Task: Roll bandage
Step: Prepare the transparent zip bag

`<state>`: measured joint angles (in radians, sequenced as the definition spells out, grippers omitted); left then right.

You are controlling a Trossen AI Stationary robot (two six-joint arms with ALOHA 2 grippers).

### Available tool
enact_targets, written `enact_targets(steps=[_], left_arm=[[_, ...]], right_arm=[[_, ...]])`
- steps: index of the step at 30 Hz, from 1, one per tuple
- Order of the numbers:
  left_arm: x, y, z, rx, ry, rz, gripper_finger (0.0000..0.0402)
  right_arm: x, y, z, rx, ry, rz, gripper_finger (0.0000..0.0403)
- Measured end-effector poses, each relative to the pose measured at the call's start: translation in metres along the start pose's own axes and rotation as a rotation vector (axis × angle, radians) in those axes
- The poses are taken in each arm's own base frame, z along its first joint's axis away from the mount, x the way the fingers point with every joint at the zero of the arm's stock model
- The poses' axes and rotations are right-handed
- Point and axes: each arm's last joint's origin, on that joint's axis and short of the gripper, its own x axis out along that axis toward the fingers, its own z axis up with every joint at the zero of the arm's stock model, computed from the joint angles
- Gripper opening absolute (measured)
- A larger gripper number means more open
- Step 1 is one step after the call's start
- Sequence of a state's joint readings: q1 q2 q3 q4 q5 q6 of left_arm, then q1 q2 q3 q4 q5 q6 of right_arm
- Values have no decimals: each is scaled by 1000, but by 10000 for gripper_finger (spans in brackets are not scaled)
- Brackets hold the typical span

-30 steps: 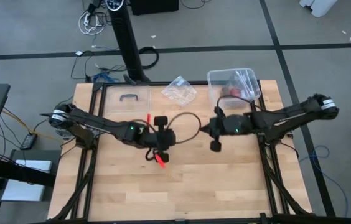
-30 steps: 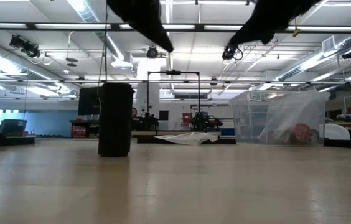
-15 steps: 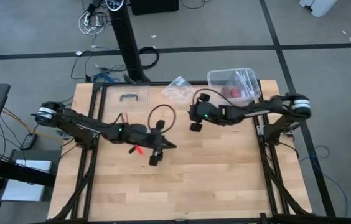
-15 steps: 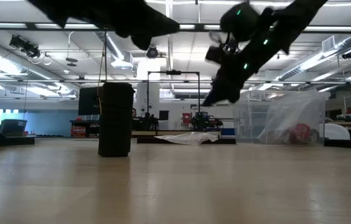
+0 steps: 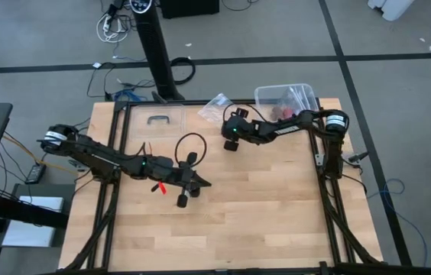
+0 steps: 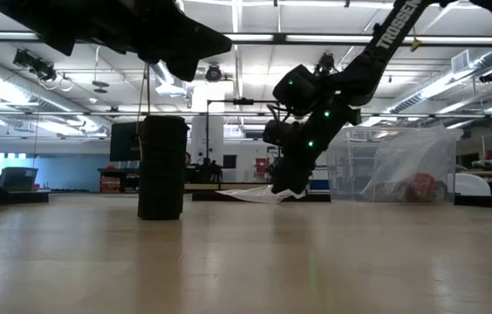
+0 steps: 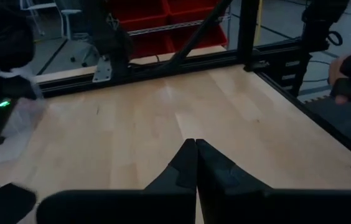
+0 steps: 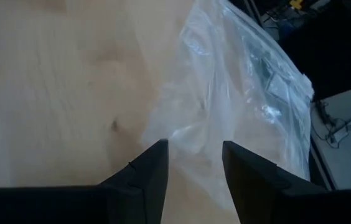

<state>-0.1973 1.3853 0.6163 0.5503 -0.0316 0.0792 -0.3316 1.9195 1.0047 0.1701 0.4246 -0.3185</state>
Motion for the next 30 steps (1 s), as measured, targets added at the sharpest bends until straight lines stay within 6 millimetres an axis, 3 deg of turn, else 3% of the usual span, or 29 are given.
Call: enact_targets(steps=[4, 10, 13, 18, 23, 27, 30], left_arm=[[0, -1, 0, 21, -4, 1, 5], [0, -1, 3, 22, -24, 40, 5], [0, -1, 4, 25, -35, 41, 5], [0, -3, 10, 57, -96, 39, 5], [-2, -7, 15, 103, -168, 34, 5], [-14, -9, 8, 123, -325, -6, 5], [-34, -10, 0, 156, -526, -46, 5]], right_arm=[[8, -5, 3, 3, -3, 46, 141], [8, -5, 3, 22, -15, 180, 18], [-2, -3, 4, 51, 6, 257, 7], [-46, 15, 23, 24, -33, 331, 3], [-111, 34, 40, 7, -170, 374, 2], [-164, 45, 38, 17, -263, 357, 1], [-202, 48, 32, 48, -350, 314, 1]])
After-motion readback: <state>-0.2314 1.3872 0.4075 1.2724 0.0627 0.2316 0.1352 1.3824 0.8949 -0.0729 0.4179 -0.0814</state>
